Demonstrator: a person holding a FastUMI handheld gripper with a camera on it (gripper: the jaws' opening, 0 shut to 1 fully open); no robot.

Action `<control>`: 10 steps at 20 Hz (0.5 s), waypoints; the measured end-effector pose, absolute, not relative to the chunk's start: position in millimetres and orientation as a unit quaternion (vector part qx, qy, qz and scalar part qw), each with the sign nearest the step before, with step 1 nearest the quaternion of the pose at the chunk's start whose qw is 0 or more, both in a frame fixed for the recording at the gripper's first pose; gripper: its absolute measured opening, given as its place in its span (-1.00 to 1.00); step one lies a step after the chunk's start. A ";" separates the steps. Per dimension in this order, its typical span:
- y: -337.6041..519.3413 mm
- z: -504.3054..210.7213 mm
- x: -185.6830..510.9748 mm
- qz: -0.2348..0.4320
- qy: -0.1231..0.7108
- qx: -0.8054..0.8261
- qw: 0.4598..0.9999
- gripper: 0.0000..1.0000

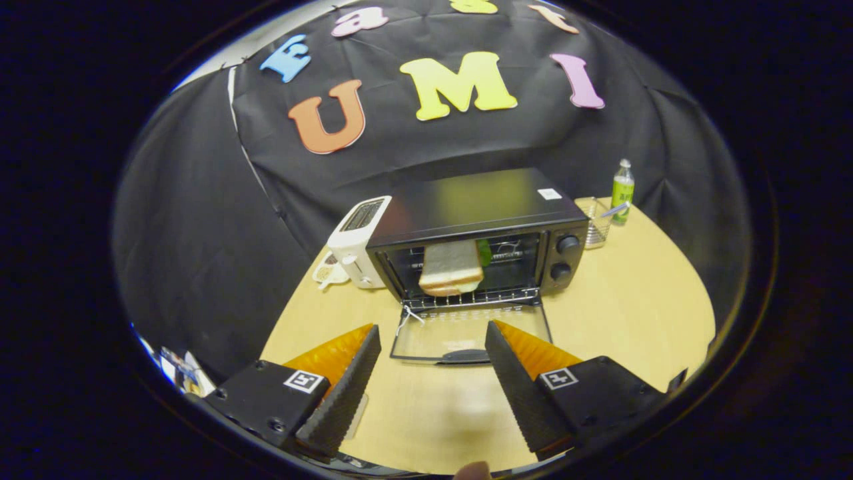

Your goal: Open the toaster oven, put the food inside, and close the toaster oven door.

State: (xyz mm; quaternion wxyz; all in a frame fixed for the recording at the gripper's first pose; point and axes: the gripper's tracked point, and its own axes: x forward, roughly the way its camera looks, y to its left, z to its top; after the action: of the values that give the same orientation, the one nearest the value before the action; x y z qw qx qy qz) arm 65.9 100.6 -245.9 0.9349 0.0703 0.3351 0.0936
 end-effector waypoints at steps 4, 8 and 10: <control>90.0 -268.5 42.8 0.079 0.341 0.032 0.936 1.00; 84.6 -304.2 35.1 0.062 0.352 0.016 0.934 1.00; 85.4 -324.8 36.9 0.055 0.366 0.020 0.929 1.00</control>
State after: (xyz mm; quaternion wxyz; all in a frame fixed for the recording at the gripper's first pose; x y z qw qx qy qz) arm 36.9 85.4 -324.8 0.9287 0.0199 0.3664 0.0546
